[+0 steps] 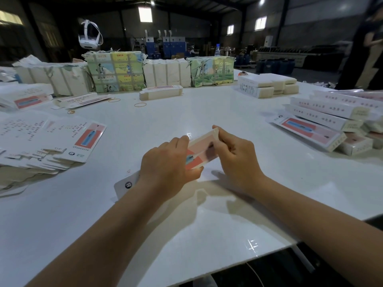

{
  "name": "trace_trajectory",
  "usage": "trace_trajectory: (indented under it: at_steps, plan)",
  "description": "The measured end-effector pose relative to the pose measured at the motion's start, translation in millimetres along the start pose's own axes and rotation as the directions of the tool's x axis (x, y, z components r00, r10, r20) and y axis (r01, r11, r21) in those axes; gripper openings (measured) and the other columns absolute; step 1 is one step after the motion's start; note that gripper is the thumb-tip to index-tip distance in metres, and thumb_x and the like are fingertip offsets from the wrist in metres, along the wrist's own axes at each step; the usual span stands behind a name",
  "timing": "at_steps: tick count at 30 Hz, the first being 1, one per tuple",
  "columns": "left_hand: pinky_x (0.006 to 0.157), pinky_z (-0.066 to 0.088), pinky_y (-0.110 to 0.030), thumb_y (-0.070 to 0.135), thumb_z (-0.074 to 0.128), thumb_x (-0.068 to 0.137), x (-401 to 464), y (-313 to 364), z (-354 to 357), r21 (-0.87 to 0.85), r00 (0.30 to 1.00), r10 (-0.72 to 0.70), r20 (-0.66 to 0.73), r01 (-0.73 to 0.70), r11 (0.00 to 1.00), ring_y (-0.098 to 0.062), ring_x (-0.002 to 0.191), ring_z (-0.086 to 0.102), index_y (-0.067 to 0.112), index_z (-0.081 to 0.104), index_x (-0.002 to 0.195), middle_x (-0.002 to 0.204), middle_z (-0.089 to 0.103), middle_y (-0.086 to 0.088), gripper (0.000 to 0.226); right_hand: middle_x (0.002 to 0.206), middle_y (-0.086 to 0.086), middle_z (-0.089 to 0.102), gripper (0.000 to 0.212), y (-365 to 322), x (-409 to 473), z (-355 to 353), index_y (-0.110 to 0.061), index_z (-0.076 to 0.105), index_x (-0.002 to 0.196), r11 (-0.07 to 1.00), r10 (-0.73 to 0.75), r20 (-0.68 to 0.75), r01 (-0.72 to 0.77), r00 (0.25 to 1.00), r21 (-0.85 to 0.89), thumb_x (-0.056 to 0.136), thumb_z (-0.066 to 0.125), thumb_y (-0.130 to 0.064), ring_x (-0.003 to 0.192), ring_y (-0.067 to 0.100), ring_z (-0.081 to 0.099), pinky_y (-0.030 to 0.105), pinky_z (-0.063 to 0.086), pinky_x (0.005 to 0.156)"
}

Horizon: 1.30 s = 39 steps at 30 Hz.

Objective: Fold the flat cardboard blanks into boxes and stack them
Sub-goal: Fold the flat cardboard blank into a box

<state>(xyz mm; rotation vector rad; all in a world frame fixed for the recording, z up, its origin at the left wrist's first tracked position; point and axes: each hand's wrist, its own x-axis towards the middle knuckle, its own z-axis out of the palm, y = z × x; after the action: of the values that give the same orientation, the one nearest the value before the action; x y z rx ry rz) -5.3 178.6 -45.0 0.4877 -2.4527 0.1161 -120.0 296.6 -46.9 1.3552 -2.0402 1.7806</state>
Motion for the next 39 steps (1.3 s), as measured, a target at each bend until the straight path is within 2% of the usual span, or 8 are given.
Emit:
trace_trajectory:
  at_steps: [7, 12, 17, 23, 31, 34, 36, 39]
  plan:
    - [0.078, 0.051, -0.028, 0.061, 0.053, 0.083, 0, 5, -1, 0.015, 1.0, -0.016, -0.002, 0.016, 1.0, -0.017, 0.096, 0.057, 0.019, 0.035, 0.137, 0.12, 0.056, 0.002, 0.071, 0.089, 0.011, 0.071, 0.017, 0, -2, 3, -0.011, 0.067, 0.103, 0.988, -0.078, -0.022, 0.075, 0.997, -0.136, 0.096, 0.05, -0.014, 0.066, 0.014, 0.055, 0.01, 0.038, 0.056]
    - [0.081, 0.051, -0.029, 0.061, 0.05, 0.085, 0, 9, -2, 0.073, 1.0, -0.003, 0.008, 0.002, 0.997, -0.017, 0.099, 0.057, 0.018, 0.033, 0.138, 0.12, 0.055, 0.002, 0.071, 0.079, 0.011, 0.069, 0.031, -1, -2, 2, -0.01, 0.062, 0.124, 0.971, -0.1, -0.014, 0.095, 0.995, -0.217, 0.096, 0.051, -0.012, 0.067, 0.019, 0.058, 0.02, 0.042, 0.063]
    - [0.08, 0.053, -0.03, 0.062, 0.052, 0.083, -1, 7, -4, 0.009, 0.997, -0.057, 0.05, 0.057, 0.998, -0.017, 0.097, 0.059, 0.02, 0.037, 0.134, 0.121, 0.056, 0.003, 0.068, 0.106, 0.004, 0.07, 0.036, -5, -2, 4, -0.015, 0.054, 0.134, 0.987, 0.016, 0.042, -0.009, 0.999, -0.163, 0.1, 0.044, -0.019, 0.088, 0.017, 0.064, 0.013, 0.048, 0.07]
    - [0.069, 0.05, -0.027, 0.064, 0.055, 0.08, 4, -1, -3, -0.123, 0.982, -0.158, 0.107, 0.171, 0.978, -0.012, 0.079, 0.052, 0.024, 0.045, 0.12, 0.116, 0.058, 0.006, 0.058, 0.066, -0.003, 0.059, 0.026, 0, 3, 6, -0.005, 0.06, 0.084, 0.991, 0.134, 0.041, -0.134, 0.99, -0.007, 0.098, 0.047, -0.023, 0.06, 0.015, 0.046, 0.029, 0.042, 0.061]
    - [0.073, 0.05, -0.028, 0.062, 0.057, 0.08, 5, -9, -1, -0.062, 0.975, -0.147, 0.166, 0.159, 0.985, -0.016, 0.09, 0.059, 0.025, 0.042, 0.122, 0.118, 0.057, 0.005, 0.058, 0.06, -0.034, 0.054, 0.037, 6, -3, 8, -0.045, 0.051, 0.071, 0.969, -0.048, 0.087, 0.067, 0.995, -0.237, 0.097, 0.047, -0.019, 0.065, -0.011, 0.053, 0.006, 0.036, 0.061]
    - [0.068, 0.047, -0.023, 0.061, 0.058, 0.08, 5, -17, -3, -0.114, 0.963, -0.145, 0.226, 0.174, 0.978, -0.014, 0.085, 0.057, 0.027, 0.042, 0.122, 0.118, 0.057, 0.007, 0.056, 0.094, -0.024, 0.067, 0.021, 7, -1, 12, -0.028, 0.065, 0.11, 0.961, 0.043, 0.175, 0.007, 0.984, -0.278, 0.097, 0.048, -0.03, 0.09, -0.004, 0.059, 0.013, 0.045, 0.078]
    - [0.066, 0.045, -0.022, 0.059, 0.06, 0.079, 6, -22, -5, -0.156, 0.949, -0.141, 0.283, 0.19, 0.969, -0.013, 0.084, 0.057, 0.028, 0.044, 0.122, 0.115, 0.058, 0.008, 0.055, 0.139, -0.005, 0.051, 0.053, 8, 1, 14, -0.024, 0.04, 0.142, 0.951, 0.108, 0.212, -0.039, 0.971, -0.308, 0.093, 0.054, -0.038, 0.12, 0.012, 0.052, 0.03, 0.044, 0.099]
    - [0.071, 0.049, -0.029, 0.059, 0.063, 0.076, 3, -24, -7, -0.098, 0.926, -0.084, 0.368, 0.128, 0.987, -0.013, 0.083, 0.058, 0.03, 0.048, 0.115, 0.105, 0.061, 0.011, 0.051, 0.159, -0.006, 0.008, 0.092, 7, 2, 11, -0.033, 0.002, 0.15, 0.976, 0.018, 0.381, 0.067, 0.925, -0.209, 0.083, 0.065, -0.038, 0.143, 0.018, 0.017, 0.033, 0.023, 0.114]
